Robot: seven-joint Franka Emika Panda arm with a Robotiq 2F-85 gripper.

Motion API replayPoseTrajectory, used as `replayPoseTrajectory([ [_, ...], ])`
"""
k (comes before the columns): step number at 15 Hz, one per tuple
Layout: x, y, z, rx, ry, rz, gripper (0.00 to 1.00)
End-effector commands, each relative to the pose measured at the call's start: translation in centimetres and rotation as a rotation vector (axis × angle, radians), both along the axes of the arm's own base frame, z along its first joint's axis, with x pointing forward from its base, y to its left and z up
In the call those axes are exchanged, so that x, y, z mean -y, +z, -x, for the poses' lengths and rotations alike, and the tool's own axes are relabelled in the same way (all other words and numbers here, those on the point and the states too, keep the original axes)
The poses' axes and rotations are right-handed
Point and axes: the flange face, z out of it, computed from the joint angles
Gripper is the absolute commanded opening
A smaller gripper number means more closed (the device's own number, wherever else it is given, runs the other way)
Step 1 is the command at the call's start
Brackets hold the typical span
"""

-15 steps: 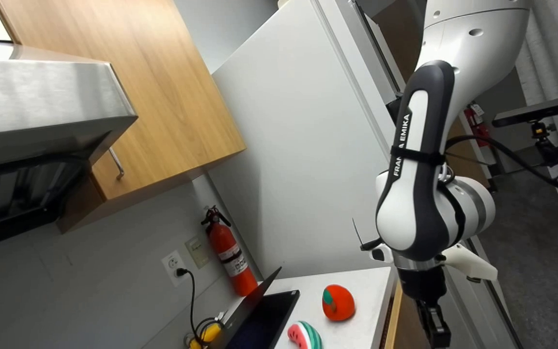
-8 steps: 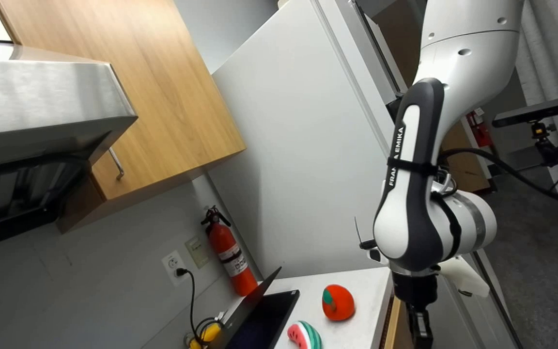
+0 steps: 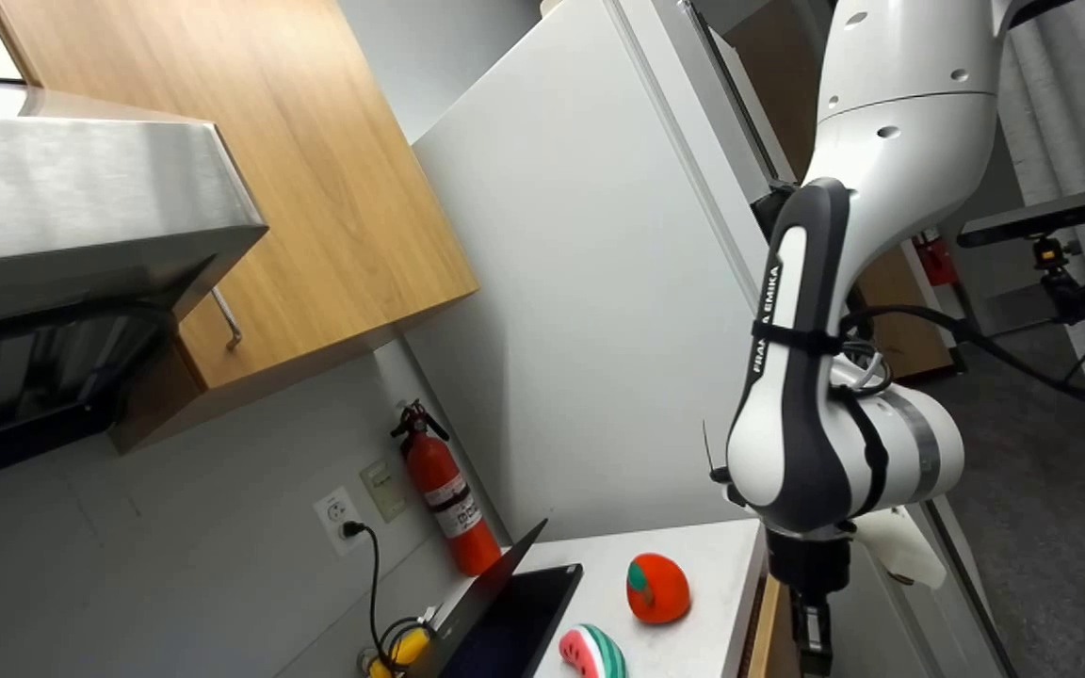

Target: Open the drawer, pick up the orange plush toy, put it in the box that is in the drawer and close the drawer

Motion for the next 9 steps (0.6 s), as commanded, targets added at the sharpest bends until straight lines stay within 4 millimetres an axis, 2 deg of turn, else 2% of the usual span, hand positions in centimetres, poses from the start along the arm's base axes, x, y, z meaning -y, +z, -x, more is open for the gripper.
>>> replayPoseTrajectory([
  [1,0.3,-1.7,-0.1,0.008,-0.013,-0.003,0.00],
  [5,0.2,-3.3,0.1,-0.015,-0.011,-0.008,0.00],
  [9,0.1,-3.8,-0.6,-0.014,-0.007,-0.008,0.00],
])
